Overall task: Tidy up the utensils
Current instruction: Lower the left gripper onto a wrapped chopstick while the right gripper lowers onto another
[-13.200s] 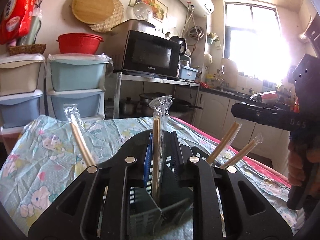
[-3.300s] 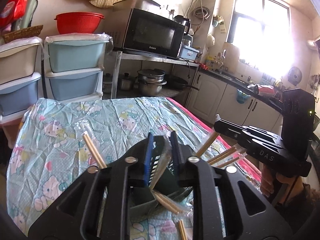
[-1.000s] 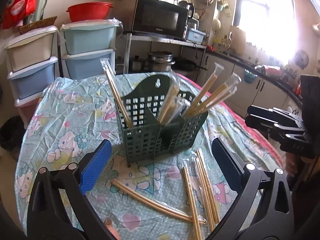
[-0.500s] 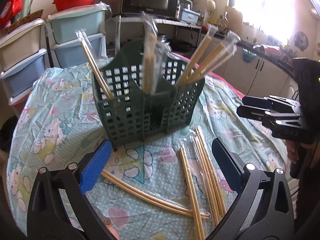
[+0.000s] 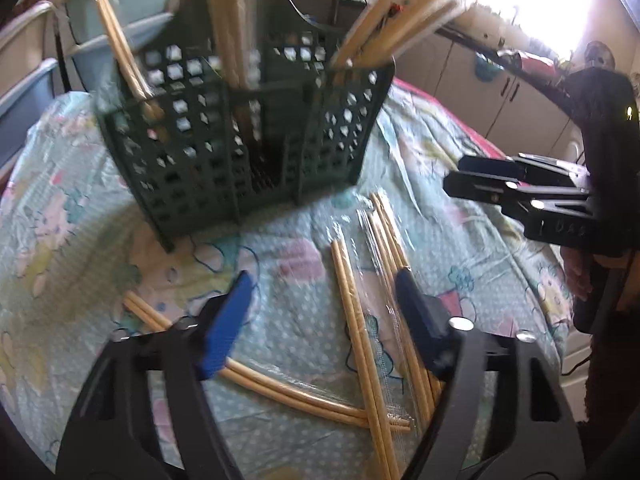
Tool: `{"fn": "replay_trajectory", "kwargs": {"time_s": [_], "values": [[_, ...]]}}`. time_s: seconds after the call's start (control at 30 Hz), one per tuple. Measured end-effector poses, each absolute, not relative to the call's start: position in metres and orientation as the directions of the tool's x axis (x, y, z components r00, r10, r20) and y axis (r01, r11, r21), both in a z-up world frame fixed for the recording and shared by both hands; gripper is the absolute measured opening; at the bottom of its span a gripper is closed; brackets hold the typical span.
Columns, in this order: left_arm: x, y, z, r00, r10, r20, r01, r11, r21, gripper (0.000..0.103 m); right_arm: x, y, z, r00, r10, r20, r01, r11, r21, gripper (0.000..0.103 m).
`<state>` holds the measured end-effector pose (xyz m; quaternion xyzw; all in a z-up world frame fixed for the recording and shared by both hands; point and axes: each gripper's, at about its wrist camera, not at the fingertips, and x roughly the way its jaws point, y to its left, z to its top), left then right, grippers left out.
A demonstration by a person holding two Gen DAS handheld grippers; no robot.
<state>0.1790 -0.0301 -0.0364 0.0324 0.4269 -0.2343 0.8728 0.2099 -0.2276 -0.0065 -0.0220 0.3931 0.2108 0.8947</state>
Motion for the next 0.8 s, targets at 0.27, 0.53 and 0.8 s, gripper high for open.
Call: {"fn": "replay_trajectory", "kwargs": {"time_s": [0.27, 0.53, 0.8], "values": [[0.187, -0.042, -0.056, 0.469, -0.380, -0.797, 0.449, 0.880, -0.155, 0.028, 0.226, -0.211, -0.021, 0.536, 0.380, -0.754, -0.410, 0.898, 0.161, 0.034], [0.202, -0.049, -0.059, 0.467, -0.363, -0.807, 0.427, 0.891, -0.154, 0.023, 0.250, -0.201, -0.035, 0.496, 0.369, -0.786, -0.375, 0.907, 0.190, 0.029], [0.218, -0.046, -0.056, 0.464, -0.365, -0.807, 0.395, 0.901, -0.179, 0.023, 0.274, -0.196, -0.047, 0.471, 0.352, -0.809, -0.323, 0.922, 0.213, 0.029]]}}
